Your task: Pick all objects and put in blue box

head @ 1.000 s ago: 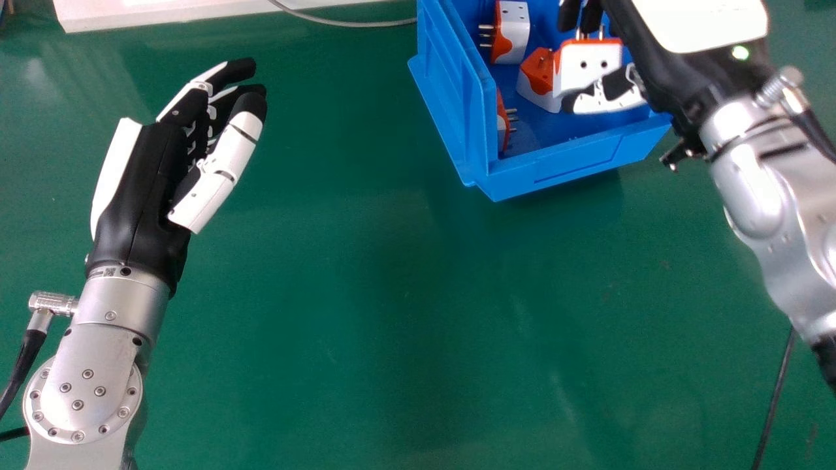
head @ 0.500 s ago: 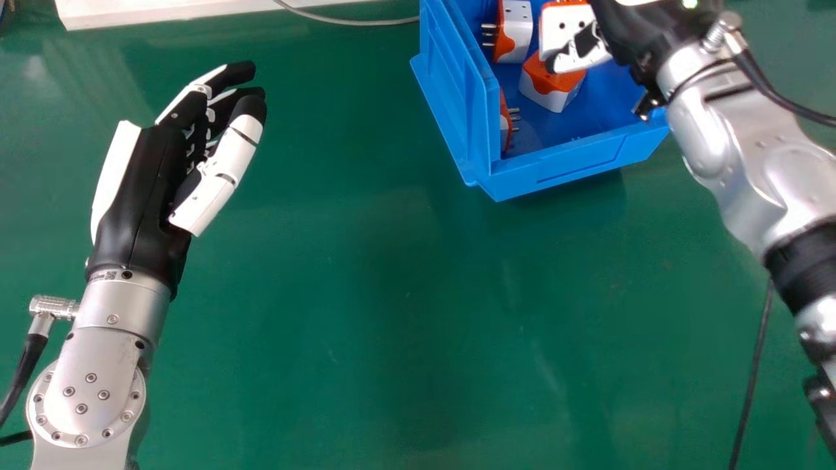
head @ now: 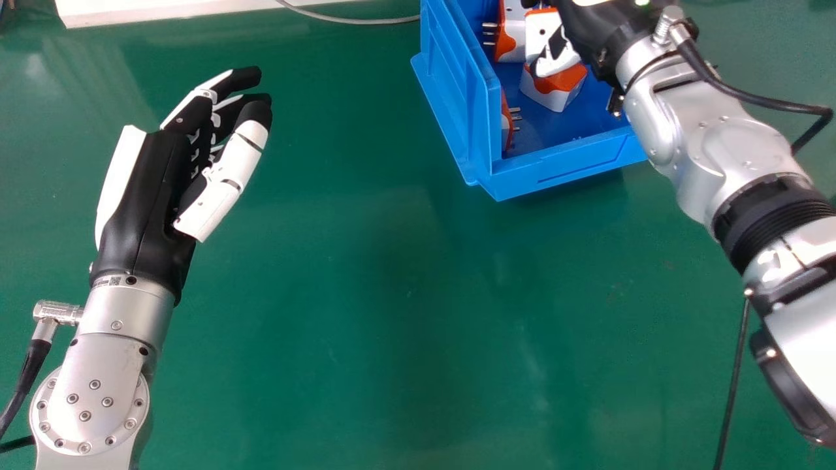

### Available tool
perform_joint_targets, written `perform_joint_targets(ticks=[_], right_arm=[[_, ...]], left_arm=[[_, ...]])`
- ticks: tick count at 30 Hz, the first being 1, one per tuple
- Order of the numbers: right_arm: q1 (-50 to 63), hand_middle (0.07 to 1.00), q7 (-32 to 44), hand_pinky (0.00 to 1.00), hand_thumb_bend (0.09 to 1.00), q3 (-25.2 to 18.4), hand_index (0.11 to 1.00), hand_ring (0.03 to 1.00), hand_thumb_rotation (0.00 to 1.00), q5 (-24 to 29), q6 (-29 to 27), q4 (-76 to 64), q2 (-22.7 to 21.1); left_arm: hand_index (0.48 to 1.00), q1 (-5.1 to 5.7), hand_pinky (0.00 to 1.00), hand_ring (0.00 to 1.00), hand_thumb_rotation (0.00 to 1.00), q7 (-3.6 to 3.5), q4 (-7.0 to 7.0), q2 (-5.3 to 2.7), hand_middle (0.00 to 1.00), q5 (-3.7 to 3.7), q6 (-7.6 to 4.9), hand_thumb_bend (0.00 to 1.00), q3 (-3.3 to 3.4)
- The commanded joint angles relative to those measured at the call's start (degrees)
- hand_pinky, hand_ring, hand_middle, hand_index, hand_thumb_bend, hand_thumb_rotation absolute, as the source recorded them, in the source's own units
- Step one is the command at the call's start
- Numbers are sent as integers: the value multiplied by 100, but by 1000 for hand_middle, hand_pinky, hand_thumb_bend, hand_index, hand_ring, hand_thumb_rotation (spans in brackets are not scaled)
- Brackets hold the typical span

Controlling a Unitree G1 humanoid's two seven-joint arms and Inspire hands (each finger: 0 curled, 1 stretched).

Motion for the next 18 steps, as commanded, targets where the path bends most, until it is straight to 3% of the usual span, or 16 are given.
perform_joint_targets(ticks=[1, 6, 12, 13, 14, 17, 18], right_arm=[[-325, 502, -93, 339, 499, 35, 482, 445, 0, 55, 57, -11, -19], [-307, 499, -47, 340, 499, 55, 487, 444, 0, 169, 39, 123, 23], [-209, 508, 808, 348, 499, -142, 482, 450, 0, 673, 76, 104, 2], [-186, 598, 917, 368, 486, -118, 563, 547, 0, 680, 108, 54, -26], [-177, 598, 987, 368, 486, -66, 563, 547, 0, 645, 157, 21, -47], [-158, 795, 951, 632, 607, 171, 776, 769, 80, 424, 236, -21, -123], [-147, 795, 926, 632, 607, 217, 776, 769, 80, 382, 246, -29, -135]], left_arm=[[837, 36, 775, 845, 704, 61, -165, -2, 821, 52, -60, 353, 19], [837, 53, 775, 845, 703, 68, -164, 4, 820, 64, -70, 351, 19], [838, 70, 775, 844, 703, 73, -139, 1, 820, 87, -90, 351, 25], [838, 68, 774, 844, 702, 73, -128, 2, 820, 90, -97, 351, 26], [838, 65, 774, 844, 702, 73, -113, 3, 820, 91, -105, 351, 27], [838, 65, 773, 844, 701, 75, -109, -2, 820, 98, -109, 348, 21], [838, 63, 773, 844, 701, 75, -99, -3, 820, 98, -115, 348, 20]])
